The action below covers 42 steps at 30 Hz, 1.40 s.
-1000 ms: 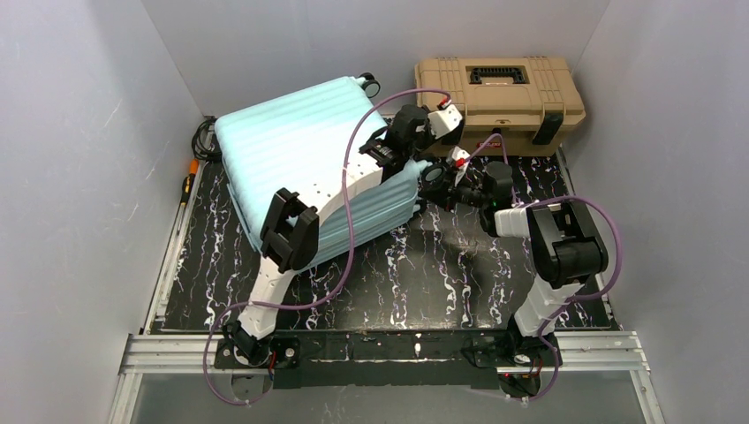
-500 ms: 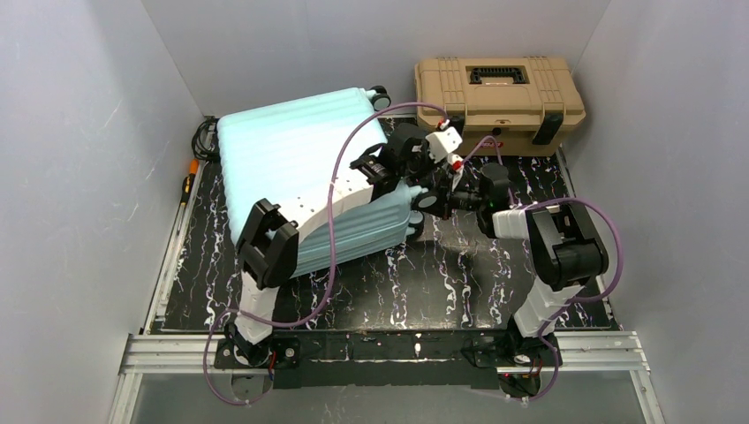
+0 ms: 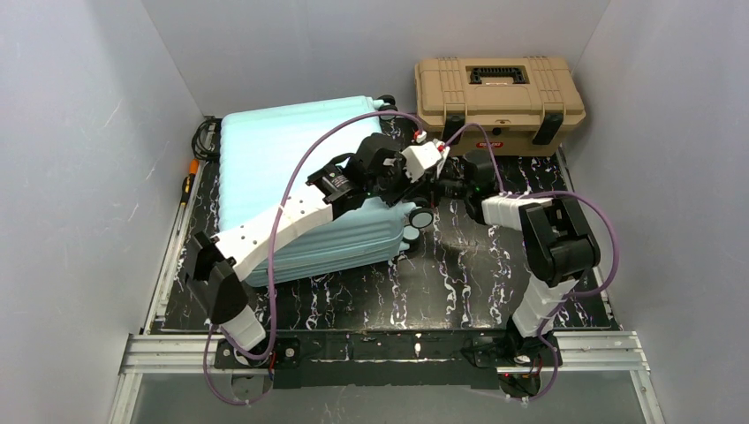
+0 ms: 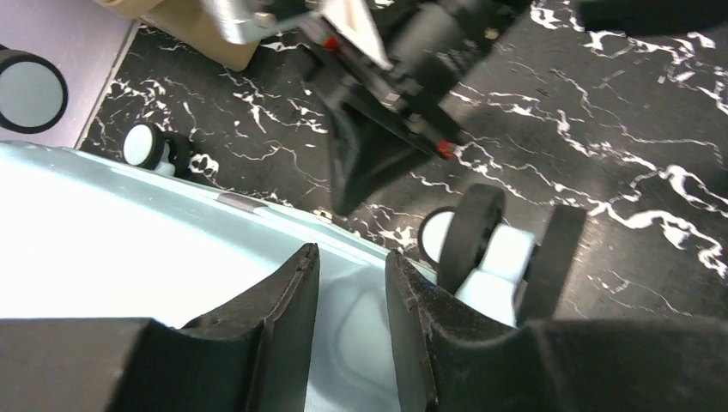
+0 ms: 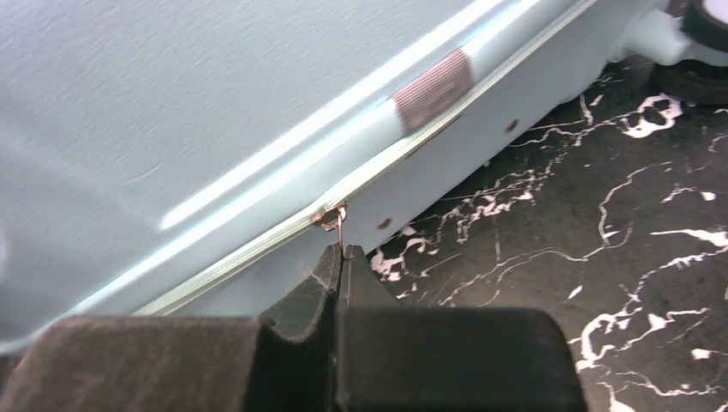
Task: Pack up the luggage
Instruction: Zip the luggage at the center of the board.
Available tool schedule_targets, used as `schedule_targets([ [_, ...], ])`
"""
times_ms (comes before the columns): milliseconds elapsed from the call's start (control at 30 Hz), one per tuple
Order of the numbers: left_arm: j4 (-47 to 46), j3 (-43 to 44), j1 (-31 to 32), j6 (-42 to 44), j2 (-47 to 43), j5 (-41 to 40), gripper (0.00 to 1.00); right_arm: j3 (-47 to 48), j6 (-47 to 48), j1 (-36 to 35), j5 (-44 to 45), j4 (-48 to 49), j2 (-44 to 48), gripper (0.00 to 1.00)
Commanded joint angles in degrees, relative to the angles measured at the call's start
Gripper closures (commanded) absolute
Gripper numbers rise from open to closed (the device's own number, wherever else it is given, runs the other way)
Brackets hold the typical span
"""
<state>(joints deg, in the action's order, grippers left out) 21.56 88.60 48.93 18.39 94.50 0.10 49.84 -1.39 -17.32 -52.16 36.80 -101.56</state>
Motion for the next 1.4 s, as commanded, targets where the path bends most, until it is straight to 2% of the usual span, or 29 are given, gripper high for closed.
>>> schedule_targets([
  [0, 17.66, -3.95, -0.04, -1.24, -2.81, 5.38, 0.68, 6.11, -0.87, 2.88, 16.16, -1.15, -3.31, 0.99],
  [167, 18.64, -5.79, -0.06, -0.33, -4.97, 5.06, 0.68, 12.62, -1.08, 2.44, 17.32, -4.35, -7.64, 0.99],
  [433, 21.46, -5.76, -0.12, 2.67, -6.94, 6.56, 0.68, 26.69, 3.57, 0.35, 22.66, -15.43, -14.56, 0.99],
  [533, 23.69, -3.99, -0.33, 4.69, -7.74, 7.19, 0.68, 31.5, 4.67, 0.18, 24.2, -18.41, -17.04, 0.99],
  [667, 28.44, 0.02, -1.06, 8.28, -9.07, 8.38, 0.68, 40.97, 6.53, 0.14, 25.06, -26.97, -21.51, 0.99],
  [800, 32.34, 4.18, -2.31, 11.23, -11.62, 7.08, 0.68, 45.95, 7.75, 0.02, 26.51, -29.86, -24.19, 0.99],
  [933, 33.42, 3.26, -8.61, 13.83, -15.45, 6.28, 0.68, 50.87, 8.46, -0.08, 29.41, -32.62, -27.17, 0.99],
  [1200, 29.35, -7.68, -32.22, 14.54, -26.05, 8.08, 0.7, 60.72, 9.1, -0.8, 29.16, -37.57, -31.72, 0.99],
  [1367, 26.64, -13.64, -39.59, 11.07, -33.87, 4.77, 0.7, 67.11, 9.94, -1.21, 30.5, -43.4, -34.53, 0.95],
])
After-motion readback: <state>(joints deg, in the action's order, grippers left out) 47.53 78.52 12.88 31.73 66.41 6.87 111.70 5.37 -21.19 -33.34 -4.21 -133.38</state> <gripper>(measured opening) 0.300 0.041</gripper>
